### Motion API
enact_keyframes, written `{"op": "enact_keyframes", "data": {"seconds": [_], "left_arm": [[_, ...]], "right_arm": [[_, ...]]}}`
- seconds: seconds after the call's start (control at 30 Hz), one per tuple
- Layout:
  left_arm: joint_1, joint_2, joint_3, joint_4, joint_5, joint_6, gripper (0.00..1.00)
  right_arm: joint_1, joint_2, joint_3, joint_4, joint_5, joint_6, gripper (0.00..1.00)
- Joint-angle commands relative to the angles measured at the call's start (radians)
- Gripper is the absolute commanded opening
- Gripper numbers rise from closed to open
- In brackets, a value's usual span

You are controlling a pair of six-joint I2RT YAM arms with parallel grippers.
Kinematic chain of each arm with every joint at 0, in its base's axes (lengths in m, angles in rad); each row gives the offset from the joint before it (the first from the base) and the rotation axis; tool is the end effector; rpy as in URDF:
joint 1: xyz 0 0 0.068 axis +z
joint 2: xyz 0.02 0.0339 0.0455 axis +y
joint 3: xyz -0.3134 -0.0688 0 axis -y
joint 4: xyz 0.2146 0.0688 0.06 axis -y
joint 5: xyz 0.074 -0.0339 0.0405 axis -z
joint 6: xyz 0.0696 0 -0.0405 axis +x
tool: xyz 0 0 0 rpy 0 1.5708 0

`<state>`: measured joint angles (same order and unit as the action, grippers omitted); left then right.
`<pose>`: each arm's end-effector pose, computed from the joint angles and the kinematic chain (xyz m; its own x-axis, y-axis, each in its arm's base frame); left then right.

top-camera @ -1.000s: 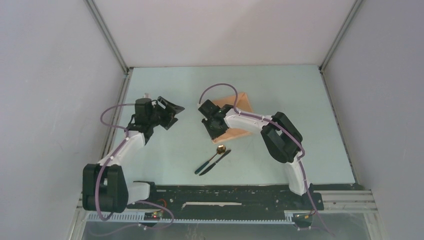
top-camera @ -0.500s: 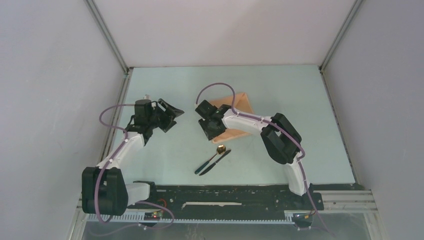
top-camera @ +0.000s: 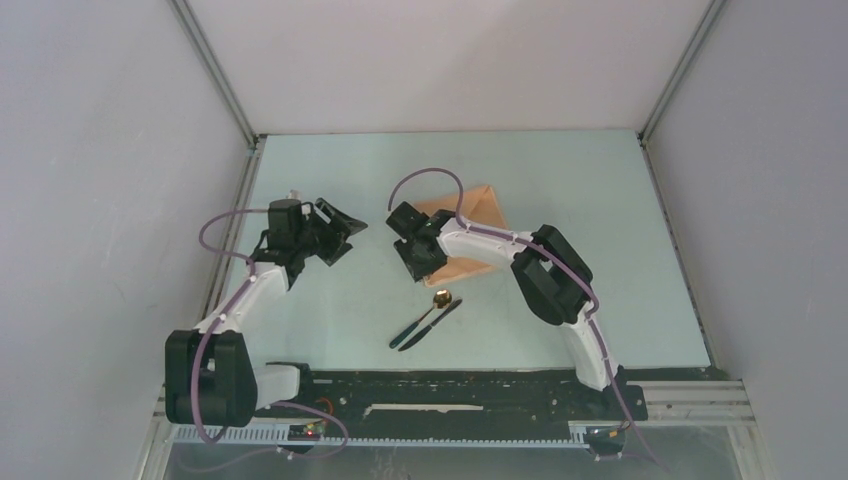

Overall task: Fold the napkin into a case and place the utensils inside
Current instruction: Pick up the upper triangle-folded napkin from the center of the board.

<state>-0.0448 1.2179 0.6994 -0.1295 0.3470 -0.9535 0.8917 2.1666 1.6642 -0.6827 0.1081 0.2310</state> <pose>0.2377 -0.0343 0.2692 -0.6043 -0.7405 -0.2941 -0.3105 0.5588 -0.7690 0.2990 0.3585 0.1895 -0.7378 -0.5516 -0.3891 -0.5950 0.8037 -0.0112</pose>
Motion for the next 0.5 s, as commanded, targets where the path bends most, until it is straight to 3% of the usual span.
{"op": "enact_keyframes", "data": {"seconds": [0.0, 0.1, 0.33, 0.47], "left_arm": [[0.011, 0.003, -0.004, 0.017, 0.019, 0.032, 0.75], [0.017, 0.008, -0.006, 0.018, 0.027, 0.030, 0.75], [0.031, -0.003, -0.018, 0.019, 0.031, 0.033, 0.75], [0.032, 0.007, -0.021, 0.029, 0.033, 0.029, 0.75]], "right_arm": [[0.012, 0.044, 0.049, -0.051, 0.029, -0.010, 0.49], [0.013, 0.070, 0.063, -0.082, 0.048, -0.003, 0.48], [0.024, 0.116, 0.116, -0.154, 0.175, 0.019, 0.28], [0.024, 0.108, 0.135, -0.148, 0.194, 0.010, 0.08]]}}
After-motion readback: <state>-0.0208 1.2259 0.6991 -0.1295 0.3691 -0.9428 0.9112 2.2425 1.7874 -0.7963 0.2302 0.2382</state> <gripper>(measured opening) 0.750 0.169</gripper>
